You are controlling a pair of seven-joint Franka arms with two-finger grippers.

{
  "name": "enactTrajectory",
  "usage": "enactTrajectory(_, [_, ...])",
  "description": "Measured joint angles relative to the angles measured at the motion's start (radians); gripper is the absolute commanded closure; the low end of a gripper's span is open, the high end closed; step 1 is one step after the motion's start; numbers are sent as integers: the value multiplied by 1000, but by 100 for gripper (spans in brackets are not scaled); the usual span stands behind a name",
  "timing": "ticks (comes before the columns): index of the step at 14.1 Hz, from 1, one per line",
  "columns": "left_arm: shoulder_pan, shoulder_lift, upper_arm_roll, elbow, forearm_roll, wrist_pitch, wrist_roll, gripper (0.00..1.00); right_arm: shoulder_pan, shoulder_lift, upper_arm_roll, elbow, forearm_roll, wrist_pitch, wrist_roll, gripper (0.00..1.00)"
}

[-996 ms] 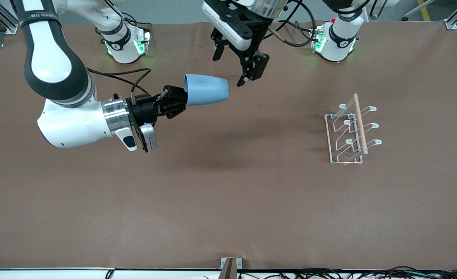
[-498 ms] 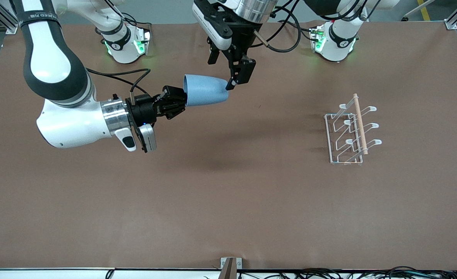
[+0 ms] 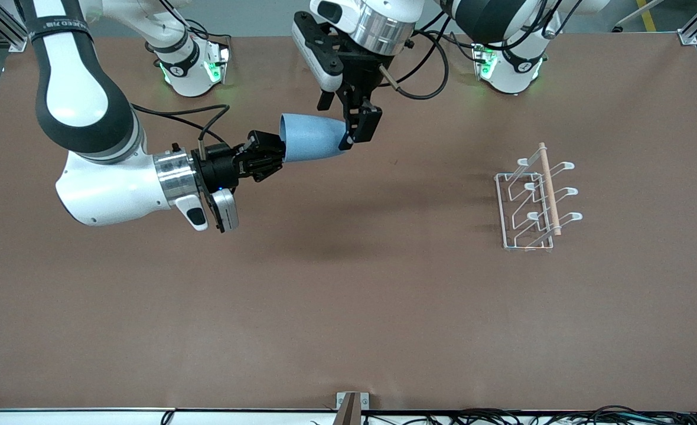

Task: Hang cup on cup holder
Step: 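Move the left gripper to the cup and grasp its base, then open the right gripper while the left gripper carries the cup away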

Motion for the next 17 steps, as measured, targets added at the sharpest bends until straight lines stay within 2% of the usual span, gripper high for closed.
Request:
enactTrajectory(5, [-18, 29, 0, 0, 33, 8, 0, 13, 0, 0, 0, 0, 0, 0, 0, 91])
enactTrajectory(8, [-25, 38, 0, 0, 38, 16, 1, 29, 0, 1, 0, -1, 0, 0, 0, 90])
enactTrajectory(9, [-27, 40, 0, 0, 48, 19, 1, 39, 0, 1, 0, -1, 0, 0, 0, 83])
enactTrajectory(10, [-29, 41, 0, 0, 60, 21, 1, 45, 0, 1, 0, -1, 0, -1, 0, 59])
enactTrajectory(11, [-29, 42, 0, 0, 67, 21, 1, 51, 0, 1, -1, -1, 0, -1, 0, 58])
enactTrajectory(12, [-30, 44, 0, 0, 69, 21, 1, 59, 0, 1, -1, -1, 0, -1, 0, 37])
enactTrajectory(13, [-30, 46, 0, 0, 69, 21, 1, 63, -1, 1, -1, -1, 0, -1, 0, 1])
enactTrajectory(17, [-30, 48, 0, 0, 72, 19, 1, 63, -3, 1, -5, -1, 0, -2, 0, 0])
